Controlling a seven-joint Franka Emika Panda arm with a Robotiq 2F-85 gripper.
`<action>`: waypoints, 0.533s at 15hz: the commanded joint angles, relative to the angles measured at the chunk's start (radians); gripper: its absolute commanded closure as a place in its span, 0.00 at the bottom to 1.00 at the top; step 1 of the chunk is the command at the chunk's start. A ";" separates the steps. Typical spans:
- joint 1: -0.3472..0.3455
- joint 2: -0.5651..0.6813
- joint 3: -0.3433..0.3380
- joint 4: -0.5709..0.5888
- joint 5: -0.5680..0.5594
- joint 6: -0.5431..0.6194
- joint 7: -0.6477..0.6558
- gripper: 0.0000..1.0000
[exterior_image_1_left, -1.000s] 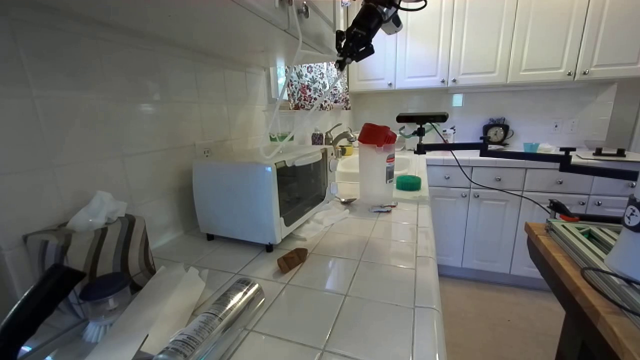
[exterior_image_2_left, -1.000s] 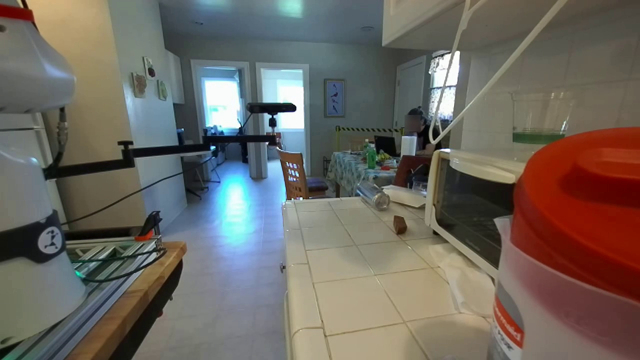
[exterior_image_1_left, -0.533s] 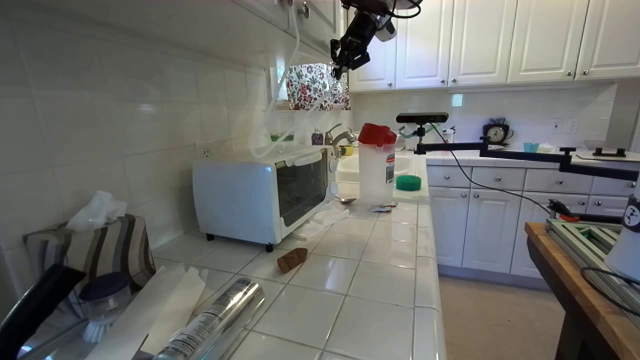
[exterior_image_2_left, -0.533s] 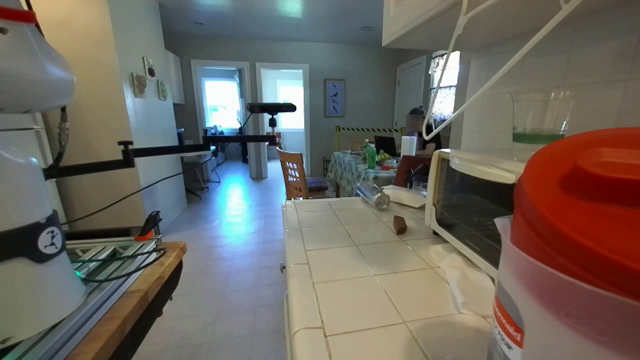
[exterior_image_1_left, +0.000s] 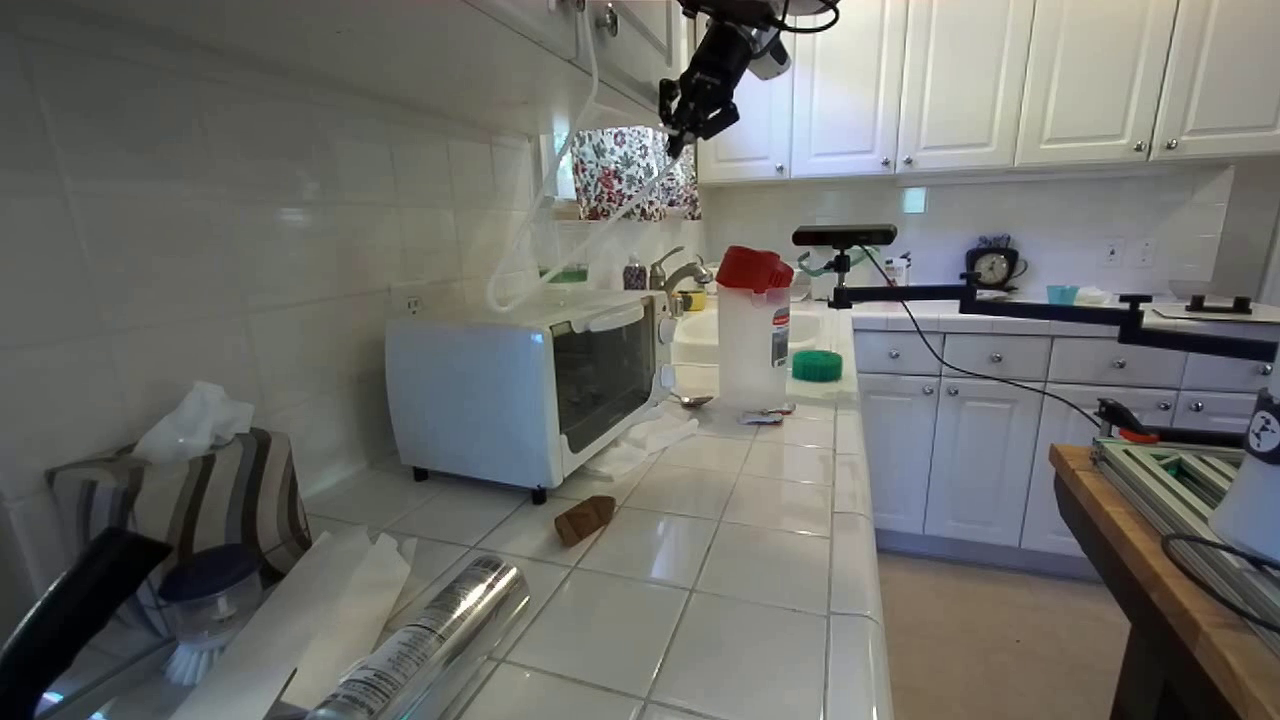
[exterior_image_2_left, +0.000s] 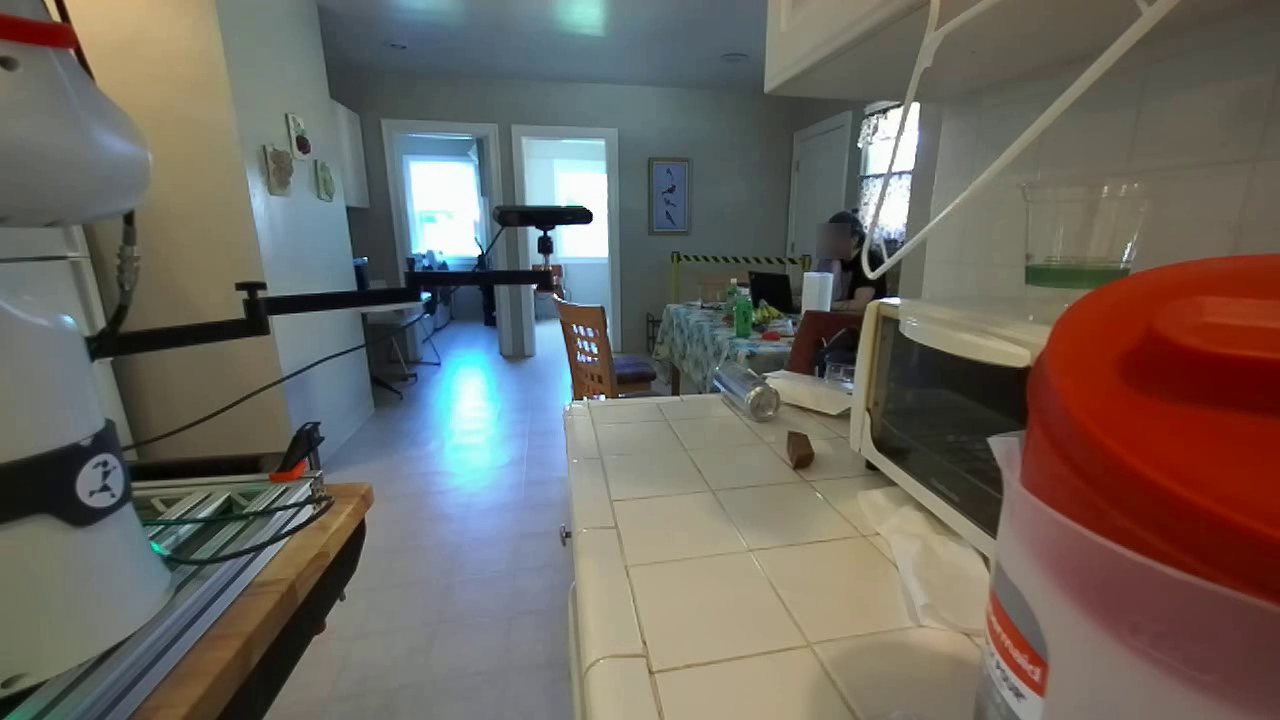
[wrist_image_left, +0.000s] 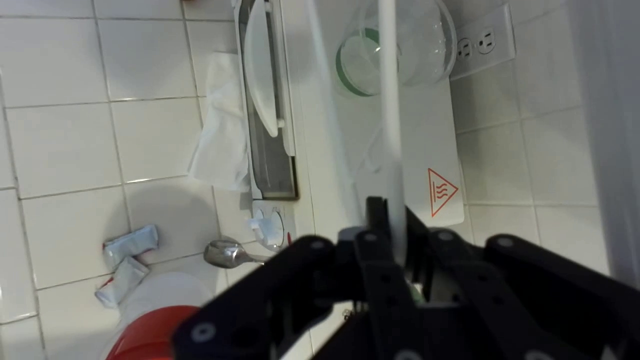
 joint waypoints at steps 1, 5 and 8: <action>-0.004 0.020 0.000 0.044 -0.033 -0.034 0.037 0.61; -0.004 0.020 0.000 0.048 -0.048 -0.035 0.046 0.31; -0.004 0.017 0.001 0.046 -0.061 -0.047 0.047 0.10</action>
